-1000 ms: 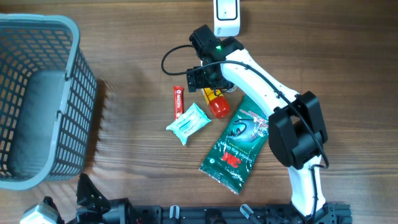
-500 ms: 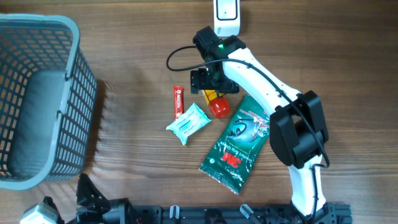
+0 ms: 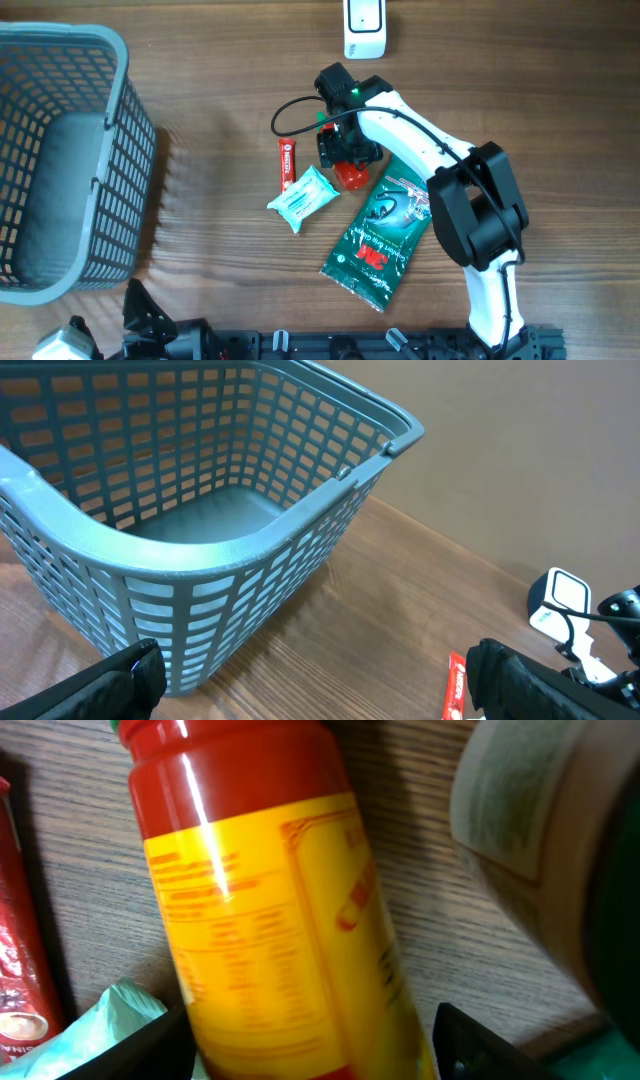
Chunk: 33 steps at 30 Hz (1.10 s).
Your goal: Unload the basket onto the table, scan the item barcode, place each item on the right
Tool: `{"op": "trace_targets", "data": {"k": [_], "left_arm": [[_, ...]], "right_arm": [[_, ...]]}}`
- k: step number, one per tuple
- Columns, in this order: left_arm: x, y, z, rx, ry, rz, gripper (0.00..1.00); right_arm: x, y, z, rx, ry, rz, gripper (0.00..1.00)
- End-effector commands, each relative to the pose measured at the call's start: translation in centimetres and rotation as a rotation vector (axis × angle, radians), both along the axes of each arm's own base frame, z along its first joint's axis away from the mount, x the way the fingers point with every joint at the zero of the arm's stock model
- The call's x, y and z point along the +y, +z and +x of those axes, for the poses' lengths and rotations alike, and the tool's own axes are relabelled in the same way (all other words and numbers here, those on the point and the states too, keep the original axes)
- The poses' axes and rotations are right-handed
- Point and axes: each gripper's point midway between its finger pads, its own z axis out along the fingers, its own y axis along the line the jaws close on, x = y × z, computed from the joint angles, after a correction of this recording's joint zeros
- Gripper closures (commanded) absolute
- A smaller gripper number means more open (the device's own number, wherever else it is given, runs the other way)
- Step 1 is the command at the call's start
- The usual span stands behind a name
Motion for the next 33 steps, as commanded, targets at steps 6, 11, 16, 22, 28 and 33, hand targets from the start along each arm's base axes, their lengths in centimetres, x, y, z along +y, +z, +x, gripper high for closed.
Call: {"op": "trace_targets", "data": {"k": [6,11,16,22,28,33], "left_arm": [[-0.2,0.1,0.0,-0.010,-0.010,-0.006,0.00],[-0.2,0.1,0.0,-0.010,-0.010,-0.006,0.00],[-0.2,0.1,0.0,-0.010,-0.010,-0.006,0.00],[-0.2,0.1,0.0,-0.010,-0.010,-0.006,0.00],[-0.2,0.1,0.0,-0.010,-0.010,-0.006,0.00],[-0.2,0.1,0.0,-0.010,-0.010,-0.006,0.00]], "right_arm": [[-0.8,-1.7,-2.2,0.051,0.051,-0.010,0.29],[-1.0,-2.1,-2.7,0.066,0.048,-0.014,0.53],[0.4,-1.6,-3.4,0.112,0.053,0.066,0.57],[1.0,1.8,-3.6,0.154,0.064,0.082,0.67],[3.5,6.5,-5.2,0.184,0.150,0.272,0.68],[2.8,11.8,-6.7,0.128,0.181,0.314,0.68]]}}
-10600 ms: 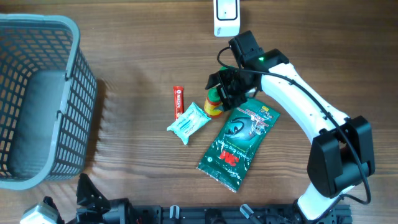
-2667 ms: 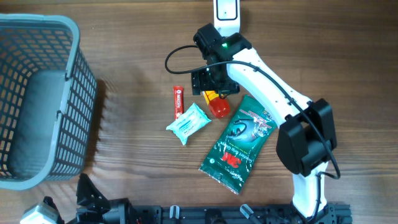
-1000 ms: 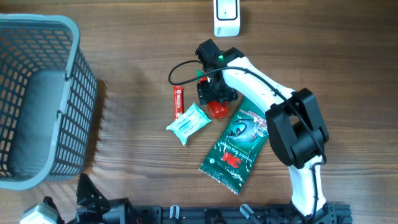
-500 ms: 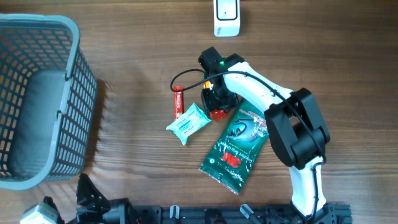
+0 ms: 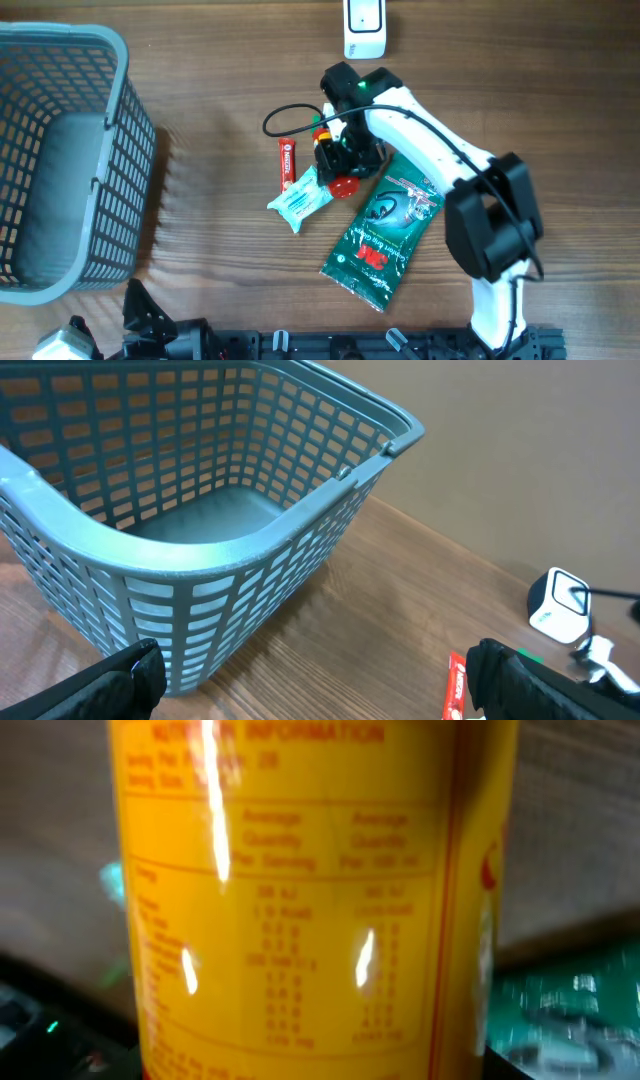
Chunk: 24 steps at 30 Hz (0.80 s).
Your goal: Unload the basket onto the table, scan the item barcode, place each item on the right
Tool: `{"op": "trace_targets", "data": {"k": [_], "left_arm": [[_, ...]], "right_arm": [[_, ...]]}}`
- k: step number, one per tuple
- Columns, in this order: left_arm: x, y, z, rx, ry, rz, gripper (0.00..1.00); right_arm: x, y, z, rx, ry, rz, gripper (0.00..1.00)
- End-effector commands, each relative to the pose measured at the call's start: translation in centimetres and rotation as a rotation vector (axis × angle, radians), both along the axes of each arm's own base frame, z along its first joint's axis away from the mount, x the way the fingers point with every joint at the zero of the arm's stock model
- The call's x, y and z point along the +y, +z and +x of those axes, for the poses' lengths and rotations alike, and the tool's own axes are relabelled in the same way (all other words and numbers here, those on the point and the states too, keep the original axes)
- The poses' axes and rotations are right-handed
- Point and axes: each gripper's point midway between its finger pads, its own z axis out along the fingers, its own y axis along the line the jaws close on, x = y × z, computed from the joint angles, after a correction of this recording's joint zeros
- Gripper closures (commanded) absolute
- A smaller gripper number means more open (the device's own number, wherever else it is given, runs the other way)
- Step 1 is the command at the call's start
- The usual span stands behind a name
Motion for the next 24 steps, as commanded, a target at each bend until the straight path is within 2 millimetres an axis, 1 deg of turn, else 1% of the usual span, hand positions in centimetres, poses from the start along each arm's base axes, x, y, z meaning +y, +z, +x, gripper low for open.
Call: {"op": "trace_targets", "data": {"k": [1,4,9,12,16,19,22,24], "left_arm": [[-0.2,0.1,0.0,-0.010,-0.010,-0.006,0.00],[-0.2,0.1,0.0,-0.010,-0.010,-0.006,0.00],[-0.2,0.1,0.0,-0.010,-0.010,-0.006,0.00],[-0.2,0.1,0.0,-0.010,-0.010,-0.006,0.00],[-0.2,0.1,0.0,-0.010,-0.010,-0.006,0.00],[-0.2,0.1,0.0,-0.010,-0.010,-0.006,0.00],[-0.2,0.1,0.0,-0.010,-0.010,-0.006,0.00],[-0.2,0.1,0.0,-0.010,-0.010,-0.006,0.00]], "right_arm": [[0.7,7.0,-0.8,-0.104,0.042,0.130,0.68],[-0.3,9.9,-2.3,-0.123,0.043,0.142,0.68],[-1.9,13.3,-4.9,-0.133,0.044,0.152,0.68],[-2.7,14.5,-6.3,-0.127,0.044,0.148,0.68],[-3.4,15.3,-7.6,-0.106,0.044,0.142,0.68],[-2.0,16.2,-8.7,-0.080,0.140,0.266,0.66],[0.3,17.7,-10.5,-0.061,0.311,0.492,0.66],[1.5,18.3,-11.1,-0.065,0.381,0.620,0.66]]}}
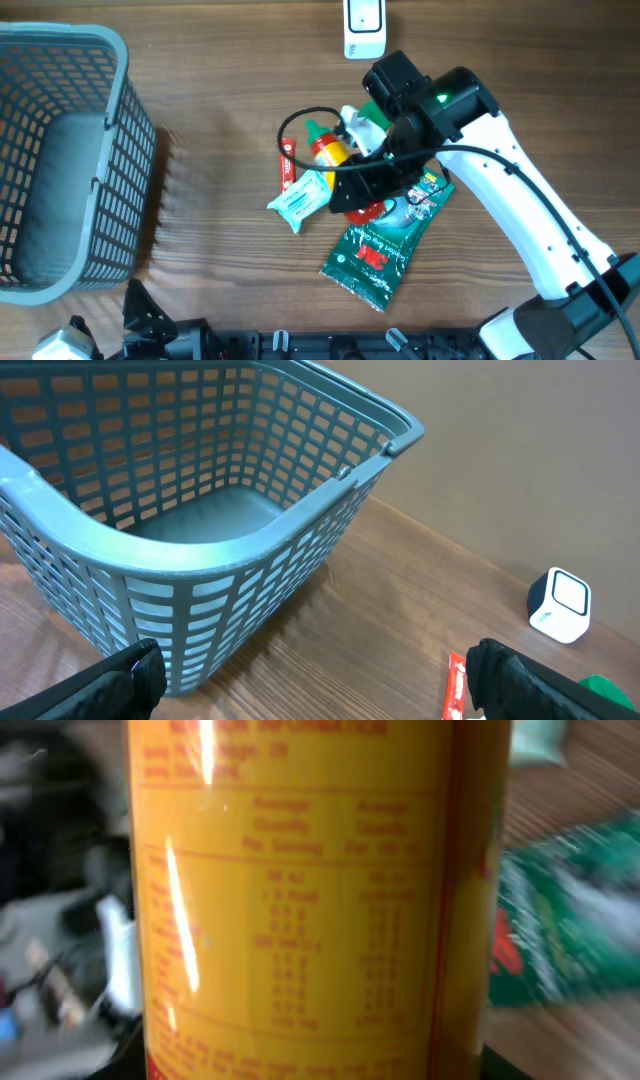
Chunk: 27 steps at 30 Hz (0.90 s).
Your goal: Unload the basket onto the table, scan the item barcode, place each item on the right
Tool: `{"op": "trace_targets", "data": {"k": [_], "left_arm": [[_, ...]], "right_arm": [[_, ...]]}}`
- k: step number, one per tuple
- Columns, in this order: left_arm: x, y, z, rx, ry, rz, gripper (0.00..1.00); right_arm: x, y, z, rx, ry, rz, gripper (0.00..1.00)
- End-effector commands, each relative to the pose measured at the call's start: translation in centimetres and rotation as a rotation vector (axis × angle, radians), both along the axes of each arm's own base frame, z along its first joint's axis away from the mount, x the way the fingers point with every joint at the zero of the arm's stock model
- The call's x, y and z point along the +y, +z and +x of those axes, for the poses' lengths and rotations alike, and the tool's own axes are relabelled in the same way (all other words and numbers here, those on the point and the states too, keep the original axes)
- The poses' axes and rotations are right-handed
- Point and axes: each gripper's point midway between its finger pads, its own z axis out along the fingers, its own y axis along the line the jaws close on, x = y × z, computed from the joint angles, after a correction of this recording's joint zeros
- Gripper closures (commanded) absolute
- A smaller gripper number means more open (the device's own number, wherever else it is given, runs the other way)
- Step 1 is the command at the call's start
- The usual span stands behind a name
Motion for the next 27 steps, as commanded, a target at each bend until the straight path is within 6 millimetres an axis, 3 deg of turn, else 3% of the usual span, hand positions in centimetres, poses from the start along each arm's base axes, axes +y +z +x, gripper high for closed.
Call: {"op": "trace_targets", "data": {"k": [1,4,7,14,20,27], "left_arm": [[-0.2,0.1,0.0,-0.010,-0.010,-0.006,0.00],[-0.2,0.1,0.0,-0.010,-0.010,-0.006,0.00],[-0.2,0.1,0.0,-0.010,-0.010,-0.006,0.00],[-0.2,0.1,0.0,-0.010,-0.010,-0.006,0.00],[-0.2,0.1,0.0,-0.010,-0.010,-0.006,0.00],[-0.2,0.1,0.0,-0.010,-0.010,-0.006,0.00]], "right_arm": [[3.2,3.0,-2.0,-0.015,0.192,0.343,0.67],[4.9,3.6,-2.2,-0.037,0.265,0.539,0.67],[5.3,3.6,-2.6,-0.053,0.311,0.627,0.67],[5.3,3.2,-2.9,-0.080,0.355,0.664,0.66],[4.8,1.2,-1.8,-0.131,0.343,0.542,0.60],[4.4,-1.8,3.4,-0.263,0.169,0.287,0.62]]}}
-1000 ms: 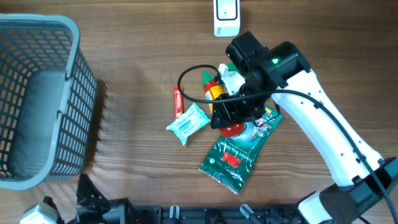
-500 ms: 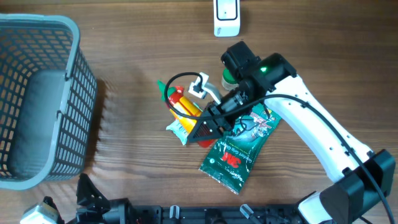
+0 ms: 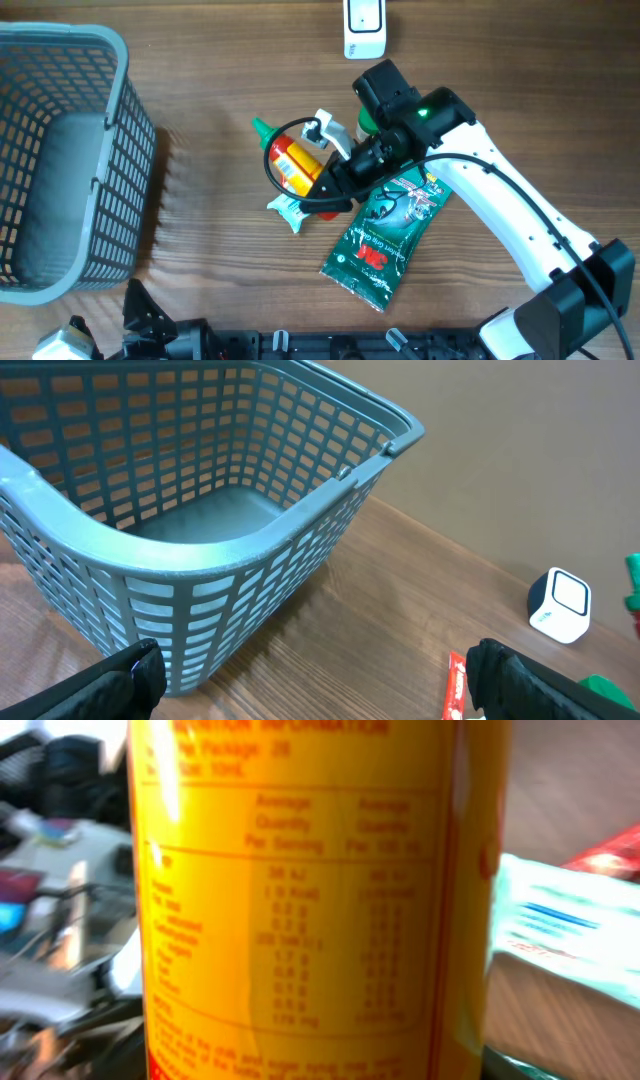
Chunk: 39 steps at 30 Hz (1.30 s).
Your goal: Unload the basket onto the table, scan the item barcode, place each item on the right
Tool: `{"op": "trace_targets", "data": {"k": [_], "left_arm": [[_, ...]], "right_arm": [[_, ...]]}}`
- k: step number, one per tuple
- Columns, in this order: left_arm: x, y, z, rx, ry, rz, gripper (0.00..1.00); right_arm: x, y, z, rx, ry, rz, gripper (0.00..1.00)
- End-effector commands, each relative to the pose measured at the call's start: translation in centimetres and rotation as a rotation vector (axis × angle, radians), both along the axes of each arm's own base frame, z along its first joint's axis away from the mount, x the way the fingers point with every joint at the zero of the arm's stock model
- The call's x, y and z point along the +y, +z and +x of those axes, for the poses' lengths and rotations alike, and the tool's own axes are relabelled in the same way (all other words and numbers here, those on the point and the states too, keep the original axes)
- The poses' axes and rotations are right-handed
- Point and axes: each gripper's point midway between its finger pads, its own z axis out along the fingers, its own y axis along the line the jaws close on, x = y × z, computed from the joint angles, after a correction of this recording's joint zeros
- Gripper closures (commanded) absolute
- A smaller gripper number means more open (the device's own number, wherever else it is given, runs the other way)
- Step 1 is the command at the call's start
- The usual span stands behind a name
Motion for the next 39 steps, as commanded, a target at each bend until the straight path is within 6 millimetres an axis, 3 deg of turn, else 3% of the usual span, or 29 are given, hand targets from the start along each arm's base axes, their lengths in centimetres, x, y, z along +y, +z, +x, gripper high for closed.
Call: {"op": "trace_targets", "data": {"k": [1,5,9,12,25,32,39], "left_arm": [[-0.2,0.1,0.0,-0.010,-0.010,-0.006,0.00],[-0.2,0.1,0.0,-0.010,-0.010,-0.006,0.00],[-0.2,0.1,0.0,-0.010,-0.010,-0.006,0.00],[-0.2,0.1,0.0,-0.010,-0.010,-0.006,0.00],[-0.2,0.1,0.0,-0.010,-0.010,-0.006,0.00],[-0.2,0.1,0.0,-0.010,-0.010,-0.006,0.00],[-0.2,0.1,0.0,-0.010,-0.010,-0.006,0.00]], "right_arm": [[-0.5,-0.4,1.7,-0.054,-0.092,-0.077,0.61],[-0.4,-0.3,1.7,-0.102,-0.050,-0.056,0.61],[-0.3,0.6,-0.8,-0.120,0.117,0.046,0.61],[-0.7,0.6,-1.8,-0.094,0.148,0.051,0.61],[-1.7,-2.5,-4.1,0.030,0.168,0.027,0.62],[-2.3,-3.8,-6.9,0.148,0.211,0.075,0.62],[-2.5,-4.5,-7.2,0.161,0.209,0.077,0.62]]}}
